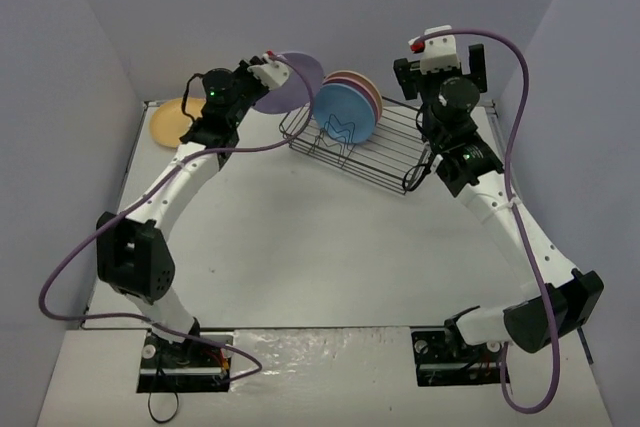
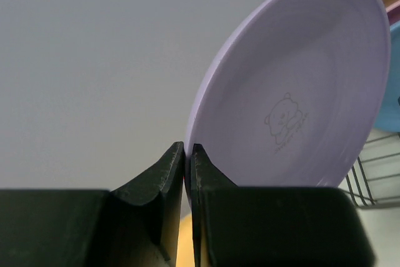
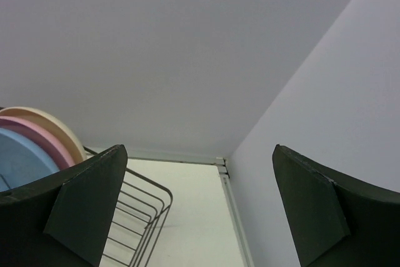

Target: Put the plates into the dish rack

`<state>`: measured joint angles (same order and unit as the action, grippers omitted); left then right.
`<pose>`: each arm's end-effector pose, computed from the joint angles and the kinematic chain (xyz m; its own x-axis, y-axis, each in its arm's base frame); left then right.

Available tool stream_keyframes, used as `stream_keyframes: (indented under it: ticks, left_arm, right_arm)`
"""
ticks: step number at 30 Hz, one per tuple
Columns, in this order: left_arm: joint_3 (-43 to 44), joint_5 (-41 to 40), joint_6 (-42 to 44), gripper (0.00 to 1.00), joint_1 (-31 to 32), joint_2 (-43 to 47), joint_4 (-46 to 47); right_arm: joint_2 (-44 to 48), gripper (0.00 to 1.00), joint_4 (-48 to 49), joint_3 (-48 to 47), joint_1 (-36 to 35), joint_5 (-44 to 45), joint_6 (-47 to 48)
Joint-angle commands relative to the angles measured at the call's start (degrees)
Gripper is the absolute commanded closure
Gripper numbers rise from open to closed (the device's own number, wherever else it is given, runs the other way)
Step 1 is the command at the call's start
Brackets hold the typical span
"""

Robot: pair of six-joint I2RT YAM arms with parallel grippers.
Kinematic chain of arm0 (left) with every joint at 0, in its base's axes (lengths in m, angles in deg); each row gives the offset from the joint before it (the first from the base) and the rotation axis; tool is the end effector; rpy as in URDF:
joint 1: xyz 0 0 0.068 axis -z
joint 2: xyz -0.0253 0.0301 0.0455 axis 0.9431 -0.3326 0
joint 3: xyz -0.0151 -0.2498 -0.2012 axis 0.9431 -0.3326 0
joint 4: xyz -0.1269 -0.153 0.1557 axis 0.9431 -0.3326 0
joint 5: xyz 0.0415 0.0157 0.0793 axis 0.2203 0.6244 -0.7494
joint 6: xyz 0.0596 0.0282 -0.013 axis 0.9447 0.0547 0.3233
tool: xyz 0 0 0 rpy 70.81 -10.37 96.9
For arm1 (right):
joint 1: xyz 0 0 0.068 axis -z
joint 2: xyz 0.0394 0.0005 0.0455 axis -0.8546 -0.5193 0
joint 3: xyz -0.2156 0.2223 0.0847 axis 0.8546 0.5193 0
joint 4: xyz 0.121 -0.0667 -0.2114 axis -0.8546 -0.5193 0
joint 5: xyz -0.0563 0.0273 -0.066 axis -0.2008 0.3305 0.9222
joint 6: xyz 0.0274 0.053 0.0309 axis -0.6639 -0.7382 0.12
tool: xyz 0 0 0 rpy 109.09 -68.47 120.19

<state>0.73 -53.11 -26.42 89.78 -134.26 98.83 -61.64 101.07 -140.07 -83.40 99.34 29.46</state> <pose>0.3861 -0.1422 0.4692 0.3598 0.5049 -0.7846 0.2940 0.7368 0.6089 0.2782 0.1006 0.5405 0.2955 -0.3254 -0.8982 0.1770 0.9426 -0.2833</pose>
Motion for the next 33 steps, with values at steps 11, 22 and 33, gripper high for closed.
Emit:
stream_keyframes:
  ticks: [11,22,33]
  left_arm:
    - [8.0,11.0,25.8,1.00,6.2,-11.7,25.5]
    - [7.6,13.8,38.0,1.00,8.4,-16.0,24.8]
    - [10.1,22.2,38.5,1.00,8.8,-12.2,4.4]
  right_arm:
    - [-0.6,0.02,-1.1,-4.3,10.3,-4.7,-5.6]
    - [-0.8,0.02,-3.5,-4.7,13.6,-6.6,-7.7]
    - [-0.8,0.03,-4.2,-4.1,14.5,-7.3,-8.7]
